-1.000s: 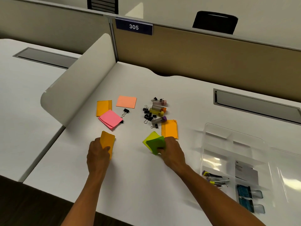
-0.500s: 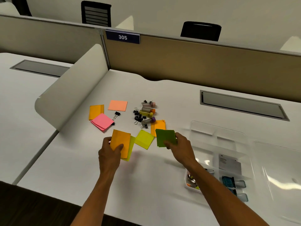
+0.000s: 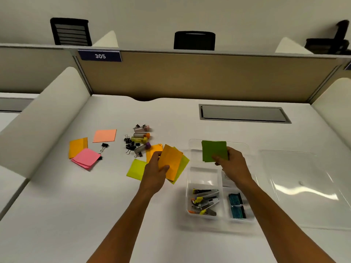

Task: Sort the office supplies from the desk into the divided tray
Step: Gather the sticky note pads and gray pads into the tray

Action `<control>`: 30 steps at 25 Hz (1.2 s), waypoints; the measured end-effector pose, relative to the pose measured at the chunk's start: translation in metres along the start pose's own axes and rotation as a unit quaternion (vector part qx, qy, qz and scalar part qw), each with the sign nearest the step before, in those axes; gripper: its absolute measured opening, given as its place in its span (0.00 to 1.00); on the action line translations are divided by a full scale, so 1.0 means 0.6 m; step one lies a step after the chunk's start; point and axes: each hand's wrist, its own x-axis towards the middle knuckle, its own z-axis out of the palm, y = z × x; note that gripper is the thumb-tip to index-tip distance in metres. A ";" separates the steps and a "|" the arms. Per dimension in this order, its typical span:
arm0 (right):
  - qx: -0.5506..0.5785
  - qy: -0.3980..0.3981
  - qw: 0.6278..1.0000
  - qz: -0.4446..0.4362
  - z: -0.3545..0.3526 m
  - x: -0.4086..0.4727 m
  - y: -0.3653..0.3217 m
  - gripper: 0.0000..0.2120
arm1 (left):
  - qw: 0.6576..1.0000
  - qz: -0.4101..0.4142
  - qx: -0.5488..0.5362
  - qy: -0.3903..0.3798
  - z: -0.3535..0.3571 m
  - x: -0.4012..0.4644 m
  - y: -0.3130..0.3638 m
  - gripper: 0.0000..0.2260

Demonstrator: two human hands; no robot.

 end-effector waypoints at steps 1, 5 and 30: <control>0.003 -0.006 1.000 0.003 -0.008 -0.003 0.006 0.10 | 0.999 0.014 0.012 -0.028 0.017 0.006 0.012 0.20; 0.014 -0.004 1.000 0.021 -0.044 -0.008 0.036 0.09 | 0.987 0.063 0.080 -0.123 0.089 0.040 0.053 0.21; -0.099 -0.013 0.995 0.010 -0.074 0.000 0.098 0.11 | 0.873 0.241 0.346 -0.245 0.191 0.094 0.026 0.21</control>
